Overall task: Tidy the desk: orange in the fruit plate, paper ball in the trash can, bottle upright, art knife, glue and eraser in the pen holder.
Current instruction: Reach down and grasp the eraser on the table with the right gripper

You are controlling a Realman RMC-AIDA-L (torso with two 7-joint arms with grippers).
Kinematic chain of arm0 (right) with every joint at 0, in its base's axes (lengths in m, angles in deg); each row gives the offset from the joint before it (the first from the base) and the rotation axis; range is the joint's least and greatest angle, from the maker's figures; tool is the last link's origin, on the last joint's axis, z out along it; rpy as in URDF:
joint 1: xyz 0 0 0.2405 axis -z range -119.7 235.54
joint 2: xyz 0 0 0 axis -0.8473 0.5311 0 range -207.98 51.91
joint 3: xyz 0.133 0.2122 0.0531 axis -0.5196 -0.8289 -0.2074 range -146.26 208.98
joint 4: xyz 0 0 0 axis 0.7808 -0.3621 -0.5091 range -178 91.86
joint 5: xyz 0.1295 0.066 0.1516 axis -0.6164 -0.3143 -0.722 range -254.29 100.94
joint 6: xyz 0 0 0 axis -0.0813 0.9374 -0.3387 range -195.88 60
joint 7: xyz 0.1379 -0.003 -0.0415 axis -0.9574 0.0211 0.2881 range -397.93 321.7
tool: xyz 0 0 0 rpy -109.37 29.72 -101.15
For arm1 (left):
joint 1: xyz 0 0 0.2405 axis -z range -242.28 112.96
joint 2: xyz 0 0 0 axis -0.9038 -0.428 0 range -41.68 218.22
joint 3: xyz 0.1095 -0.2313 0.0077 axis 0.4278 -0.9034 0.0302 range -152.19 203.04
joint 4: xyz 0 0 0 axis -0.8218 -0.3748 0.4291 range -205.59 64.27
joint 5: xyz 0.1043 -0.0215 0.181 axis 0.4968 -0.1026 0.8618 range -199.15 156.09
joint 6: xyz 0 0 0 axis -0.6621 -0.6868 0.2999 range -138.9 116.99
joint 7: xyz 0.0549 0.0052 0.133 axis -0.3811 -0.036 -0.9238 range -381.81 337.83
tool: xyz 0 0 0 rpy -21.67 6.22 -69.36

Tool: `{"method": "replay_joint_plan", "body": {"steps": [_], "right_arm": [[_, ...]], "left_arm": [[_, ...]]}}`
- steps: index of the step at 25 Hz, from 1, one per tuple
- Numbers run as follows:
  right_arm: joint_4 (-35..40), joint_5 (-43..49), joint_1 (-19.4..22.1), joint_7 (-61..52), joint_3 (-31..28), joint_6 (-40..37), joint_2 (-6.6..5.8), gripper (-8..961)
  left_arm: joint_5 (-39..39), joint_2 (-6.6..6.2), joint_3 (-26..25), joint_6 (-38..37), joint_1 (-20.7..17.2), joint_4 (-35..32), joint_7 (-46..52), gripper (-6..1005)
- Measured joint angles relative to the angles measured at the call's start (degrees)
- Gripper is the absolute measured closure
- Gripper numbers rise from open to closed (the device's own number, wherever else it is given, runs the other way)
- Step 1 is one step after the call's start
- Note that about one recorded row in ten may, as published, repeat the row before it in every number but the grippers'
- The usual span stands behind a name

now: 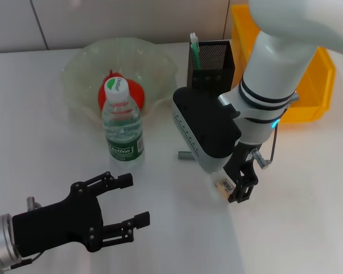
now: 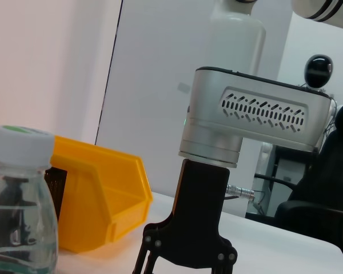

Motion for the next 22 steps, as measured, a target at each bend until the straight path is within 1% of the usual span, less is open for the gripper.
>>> {"method": "replay_joint_plan", "body": {"steps": [22], "right_arm": [[-0.7, 0.1, -0.1, -0.1, 0.2, 0.2, -0.08, 336]], "left_arm": [[0.0, 0.15, 0.2, -0.1, 0.0, -0.3, 0.0, 165]]}}
